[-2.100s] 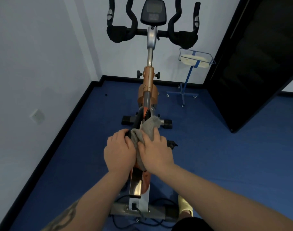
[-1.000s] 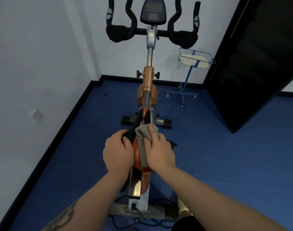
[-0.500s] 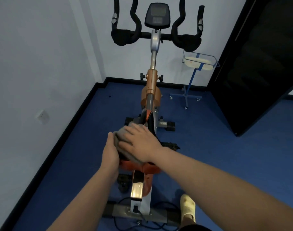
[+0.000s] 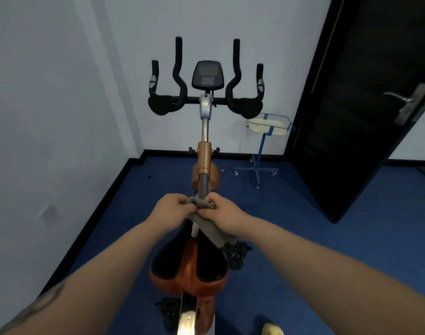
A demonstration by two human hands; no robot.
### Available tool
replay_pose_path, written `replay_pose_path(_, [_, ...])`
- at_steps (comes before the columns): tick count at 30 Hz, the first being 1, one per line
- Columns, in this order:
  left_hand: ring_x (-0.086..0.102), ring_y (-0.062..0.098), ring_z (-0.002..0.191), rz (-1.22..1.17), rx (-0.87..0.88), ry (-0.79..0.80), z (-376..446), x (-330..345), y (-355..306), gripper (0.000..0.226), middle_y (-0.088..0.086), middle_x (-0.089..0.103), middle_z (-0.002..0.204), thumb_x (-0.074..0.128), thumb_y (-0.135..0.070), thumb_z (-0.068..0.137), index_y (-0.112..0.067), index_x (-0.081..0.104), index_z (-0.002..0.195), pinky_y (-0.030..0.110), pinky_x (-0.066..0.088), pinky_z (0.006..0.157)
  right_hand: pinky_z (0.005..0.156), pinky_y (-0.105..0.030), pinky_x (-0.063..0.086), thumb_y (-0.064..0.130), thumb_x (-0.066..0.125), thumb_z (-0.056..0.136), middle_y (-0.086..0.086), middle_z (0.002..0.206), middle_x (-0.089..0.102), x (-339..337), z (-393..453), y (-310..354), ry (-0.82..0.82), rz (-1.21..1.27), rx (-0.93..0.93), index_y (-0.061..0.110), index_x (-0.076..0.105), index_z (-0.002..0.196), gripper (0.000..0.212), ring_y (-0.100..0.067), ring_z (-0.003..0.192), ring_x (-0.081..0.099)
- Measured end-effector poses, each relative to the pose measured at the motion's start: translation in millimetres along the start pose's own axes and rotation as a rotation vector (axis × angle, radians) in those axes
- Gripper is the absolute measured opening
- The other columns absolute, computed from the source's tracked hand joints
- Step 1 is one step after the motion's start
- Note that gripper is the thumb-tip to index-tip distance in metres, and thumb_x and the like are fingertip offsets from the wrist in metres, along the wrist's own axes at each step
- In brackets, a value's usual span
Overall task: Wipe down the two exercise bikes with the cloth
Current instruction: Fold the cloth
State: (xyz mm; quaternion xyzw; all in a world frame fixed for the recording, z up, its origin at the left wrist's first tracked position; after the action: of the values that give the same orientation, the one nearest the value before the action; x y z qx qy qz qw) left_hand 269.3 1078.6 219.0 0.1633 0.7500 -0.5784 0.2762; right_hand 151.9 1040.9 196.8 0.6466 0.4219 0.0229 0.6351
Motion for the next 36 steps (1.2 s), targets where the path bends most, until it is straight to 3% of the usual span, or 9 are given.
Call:
replay_pose_path(3, [0.062, 0.019, 0.077, 0.139, 0.055, 0.05, 17, 5, -37, 0.017, 0.005, 0.069, 0.082, 0.059, -0.016, 0.09, -0.012, 0.074, 0.083, 0.033, 0.048, 0.069, 0.069, -0.032, 0.037, 0.027, 0.064, 0.088, 0.002, 0.078, 0.05, -26, 1, 1, -0.034, -0.012, 0.077, 0.021, 0.043, 0.077, 0.024, -0.014, 0.074, 0.047])
replay_pose_path(7, [0.058, 0.009, 0.076, 0.238, 0.186, 0.033, 32, 8, -88, 0.022, -0.006, 0.065, 0.086, 0.056, -0.013, 0.092, -0.021, 0.076, 0.092, 0.022, 0.042, 0.066, 0.061, -0.028, 0.034, 0.029, 0.065, 0.087, 0.006, 0.073, 0.047, -74, -5, 9, -0.12, -0.053, 0.091, 0.022, 0.042, 0.072, 0.029, -0.011, 0.067, 0.044])
replay_pose_path(12, [0.059, 0.015, 0.088, 0.379, 0.286, 0.007, 46, 16, -137, 0.021, -0.004, 0.062, 0.098, 0.055, -0.016, 0.094, -0.023, 0.072, 0.102, 0.032, 0.05, 0.08, 0.056, -0.03, 0.038, 0.03, 0.055, 0.094, 0.0, 0.082, 0.054, -141, -19, 21, -0.288, -0.356, 0.116, 0.024, 0.043, 0.078, 0.02, -0.015, 0.07, 0.049])
replay_pose_path(17, [0.06, 0.02, 0.092, 0.377, 0.322, -0.045, 60, 23, -181, 0.013, 0.003, 0.064, 0.097, 0.058, -0.021, 0.093, -0.016, 0.068, 0.1, 0.038, 0.052, 0.085, 0.072, -0.04, 0.056, 0.023, 0.048, 0.098, -0.01, 0.098, 0.062, -193, -34, 29, -0.398, -0.537, 0.244, 0.013, 0.054, 0.102, 0.012, -0.026, 0.083, 0.062])
replay_pose_path(21, [0.06, 0.014, 0.072, 0.2, 0.274, -0.016, 71, 41, -215, 0.008, 0.003, 0.064, 0.087, 0.062, -0.021, 0.092, -0.015, 0.066, 0.089, 0.022, 0.045, 0.054, 0.078, -0.045, 0.059, 0.014, 0.049, 0.095, -0.017, 0.098, 0.068, -232, -48, 10, -0.476, -0.341, 0.393, 0.004, 0.062, 0.105, 0.019, -0.031, 0.084, 0.068])
replay_pose_path(23, [0.066, 0.021, 0.067, 0.057, 0.222, 0.045, 73, 60, -230, 0.008, 0.008, 0.066, 0.083, 0.063, -0.016, 0.092, -0.012, 0.066, 0.085, 0.027, 0.054, 0.05, 0.077, -0.046, 0.06, 0.01, 0.051, 0.094, -0.022, 0.1, 0.069, -248, -56, -5, -0.515, -0.112, 0.442, -0.001, 0.063, 0.108, 0.021, -0.036, 0.086, 0.07])
replay_pose_path(26, [0.07, 0.033, 0.078, -0.064, 0.201, 0.126, 72, 90, -252, 0.007, 0.018, 0.069, 0.091, 0.065, -0.009, 0.09, -0.005, 0.069, 0.094, 0.04, 0.061, 0.066, 0.076, -0.049, 0.059, 0.012, 0.05, 0.096, -0.027, 0.098, 0.069, -266, -64, -20, -0.577, 0.201, 0.465, -0.004, 0.061, 0.106, 0.023, -0.04, 0.086, 0.07])
replay_pose_path(30, [0.065, 0.036, 0.104, -0.143, 0.175, 0.303, 72, 143, -279, 0.022, 0.02, 0.068, 0.108, 0.053, 0.007, 0.093, -0.003, 0.066, 0.108, 0.045, 0.055, 0.09, 0.075, -0.043, 0.059, 0.025, 0.052, 0.092, -0.02, 0.095, 0.068, -293, -68, -40, -0.525, 0.35, 0.445, 0.006, 0.063, 0.093, 0.022, -0.034, 0.083, 0.067])
replay_pose_path(36, [0.056, 0.019, 0.12, 0.058, 0.232, 0.642, 85, 220, -313, 0.055, -0.001, 0.061, 0.131, 0.05, 0.006, 0.092, -0.027, 0.052, 0.136, 0.035, 0.051, 0.095, 0.077, -0.042, 0.057, 0.018, 0.059, 0.093, -0.015, 0.091, 0.063, -364, -78, -90, -0.471, 0.293, 0.472, 0.002, 0.061, 0.11, 0.023, -0.031, 0.089, 0.065])
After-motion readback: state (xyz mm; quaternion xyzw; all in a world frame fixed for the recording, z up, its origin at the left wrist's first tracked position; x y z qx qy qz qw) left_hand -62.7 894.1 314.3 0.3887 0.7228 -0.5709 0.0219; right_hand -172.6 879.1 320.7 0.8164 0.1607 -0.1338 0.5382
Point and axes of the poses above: each hand's wrist, its own z-axis towards the middle knuckle, its own x-axis out of the palm, y = z × x, the point moved 10 cm from there along z, towards the middle knuckle
